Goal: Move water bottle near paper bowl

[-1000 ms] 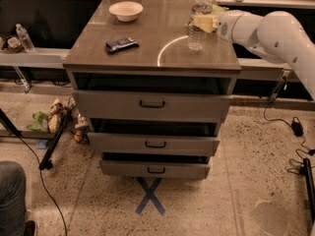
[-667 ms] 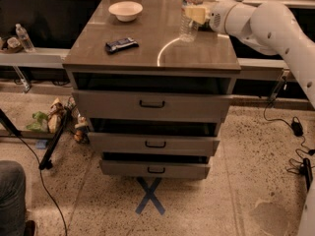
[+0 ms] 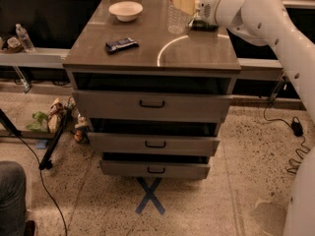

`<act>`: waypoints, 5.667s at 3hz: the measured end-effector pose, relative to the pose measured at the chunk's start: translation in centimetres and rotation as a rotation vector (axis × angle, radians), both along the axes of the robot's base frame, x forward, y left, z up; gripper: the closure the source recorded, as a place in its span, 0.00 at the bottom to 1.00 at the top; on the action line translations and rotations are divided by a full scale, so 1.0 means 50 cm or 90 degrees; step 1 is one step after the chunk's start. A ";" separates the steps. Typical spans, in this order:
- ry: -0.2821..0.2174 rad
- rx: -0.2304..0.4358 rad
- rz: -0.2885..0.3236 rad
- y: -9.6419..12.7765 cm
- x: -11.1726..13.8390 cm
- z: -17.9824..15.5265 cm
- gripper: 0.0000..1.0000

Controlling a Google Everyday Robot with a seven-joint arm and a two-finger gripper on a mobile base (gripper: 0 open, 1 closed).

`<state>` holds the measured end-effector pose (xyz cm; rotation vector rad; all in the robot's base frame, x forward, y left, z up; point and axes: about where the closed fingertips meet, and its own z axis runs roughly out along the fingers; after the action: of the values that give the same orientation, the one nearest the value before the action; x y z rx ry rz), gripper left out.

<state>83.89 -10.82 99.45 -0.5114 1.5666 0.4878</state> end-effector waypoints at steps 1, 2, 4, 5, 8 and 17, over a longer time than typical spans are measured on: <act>0.005 0.006 0.000 0.009 0.003 -0.004 1.00; 0.006 0.022 0.002 0.041 0.027 -0.018 1.00; 0.016 0.023 0.033 0.129 0.108 -0.062 1.00; 0.028 0.011 0.057 0.183 0.170 -0.102 1.00; 0.007 -0.016 0.050 0.255 0.266 -0.127 1.00; -0.004 -0.050 -0.027 0.103 0.258 -0.032 0.00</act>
Offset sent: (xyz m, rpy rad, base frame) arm 0.0328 0.0387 -0.0179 0.0702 0.0064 -0.0018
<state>96.77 -5.66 97.87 -0.5383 1.5926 0.3931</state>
